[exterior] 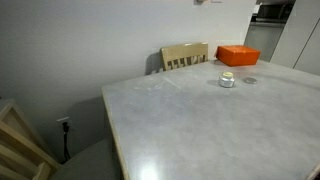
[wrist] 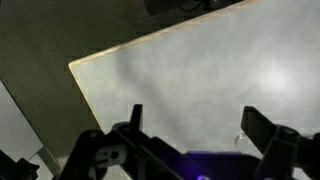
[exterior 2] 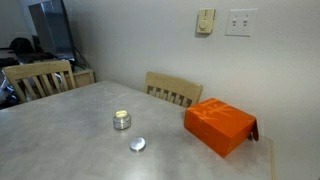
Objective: Place the lid on the silver jar
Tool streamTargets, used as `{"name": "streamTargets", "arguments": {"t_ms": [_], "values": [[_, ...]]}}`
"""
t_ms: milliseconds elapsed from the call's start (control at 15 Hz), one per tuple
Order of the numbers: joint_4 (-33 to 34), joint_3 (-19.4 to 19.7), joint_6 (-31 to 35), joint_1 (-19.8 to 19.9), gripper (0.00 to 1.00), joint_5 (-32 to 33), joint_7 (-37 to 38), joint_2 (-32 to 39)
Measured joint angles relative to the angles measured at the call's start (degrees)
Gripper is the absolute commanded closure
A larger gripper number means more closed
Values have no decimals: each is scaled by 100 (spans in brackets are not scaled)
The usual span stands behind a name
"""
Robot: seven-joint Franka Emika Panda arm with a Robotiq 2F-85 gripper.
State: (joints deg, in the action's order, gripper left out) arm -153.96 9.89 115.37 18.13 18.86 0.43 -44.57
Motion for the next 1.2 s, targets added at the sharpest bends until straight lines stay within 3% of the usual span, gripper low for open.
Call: {"name": "streamTargets", "arguments": {"t_ms": [1200], "values": [[42, -5, 36, -70, 0, -1, 23, 22]]}}
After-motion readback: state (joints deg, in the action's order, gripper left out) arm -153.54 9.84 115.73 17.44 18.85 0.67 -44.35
